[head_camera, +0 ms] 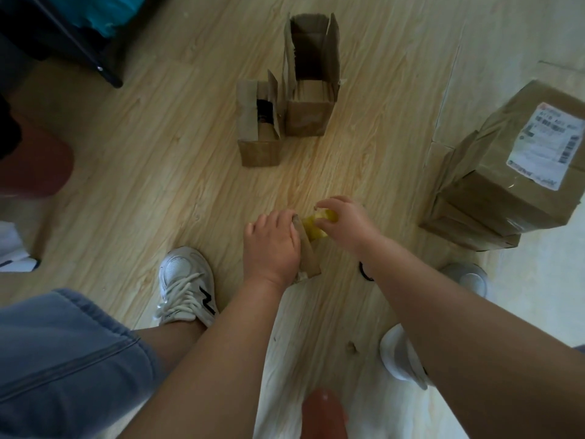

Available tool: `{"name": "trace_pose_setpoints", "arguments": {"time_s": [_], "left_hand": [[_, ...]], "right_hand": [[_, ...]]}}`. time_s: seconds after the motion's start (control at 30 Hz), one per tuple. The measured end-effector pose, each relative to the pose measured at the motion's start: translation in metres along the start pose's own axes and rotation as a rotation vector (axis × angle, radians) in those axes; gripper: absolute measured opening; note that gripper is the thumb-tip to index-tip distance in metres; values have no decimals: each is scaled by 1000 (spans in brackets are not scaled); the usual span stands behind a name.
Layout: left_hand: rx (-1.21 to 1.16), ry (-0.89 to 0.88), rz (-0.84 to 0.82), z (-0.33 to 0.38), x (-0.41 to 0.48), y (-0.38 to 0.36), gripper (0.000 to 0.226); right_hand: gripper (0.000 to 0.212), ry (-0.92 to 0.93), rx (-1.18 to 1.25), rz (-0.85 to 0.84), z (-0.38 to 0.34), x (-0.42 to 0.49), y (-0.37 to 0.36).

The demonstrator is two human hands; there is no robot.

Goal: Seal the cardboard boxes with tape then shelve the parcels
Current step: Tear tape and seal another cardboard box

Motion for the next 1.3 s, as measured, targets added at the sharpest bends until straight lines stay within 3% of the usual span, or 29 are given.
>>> {"name": "trace_pose_setpoints", "arguments": {"time_s": [0.1, 0.17, 0.27, 0.4, 0.73, 0.83, 0.97, 1.1, 1.2, 1.3], "left_hand": [[-13, -9, 42, -1, 1, 1, 41], [-15, -11, 44, -1, 1, 1, 41], [-22, -9, 42, -1, 0, 0, 42], [-18, -2, 46, 0, -1, -1, 40], [-8, -4, 45, 0, -1, -3, 38], [-3, -3, 46, -2, 0, -3, 39], [-7, 0, 15, -1, -1, -3, 45], [-14, 29, -96, -4, 1, -10, 36], [-30, 49, -150, -5, 2, -12, 38], [-96, 55, -161, -5, 3, -8, 37]], "right_hand": [[41, -157, 197, 131, 32, -11, 17], [32, -309, 148, 211, 62, -19, 27], [27, -524, -41, 111, 105, -30, 20], [23, -623, -133, -32, 138, -37, -5], [22, -639, -157, -54, 149, -35, -18], [26, -683, -3, -61, 149, -37, -15], [25, -719, 433, -112, 142, -47, -18], [31, -546, 709, -240, 110, -60, -17], [45, -400, 706, -358, 82, -74, -17], [47, -308, 774, -496, 59, -90, -24]]}}
Point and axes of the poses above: each hand's wrist, its own x-axis towards the middle knuckle, its own y-axis out of the back of the hand, z = x × y, the point moved 9 cm from there along x, towards the middle knuckle, and after that the axes turned 1 degree about -z, right-handed, at the moved point
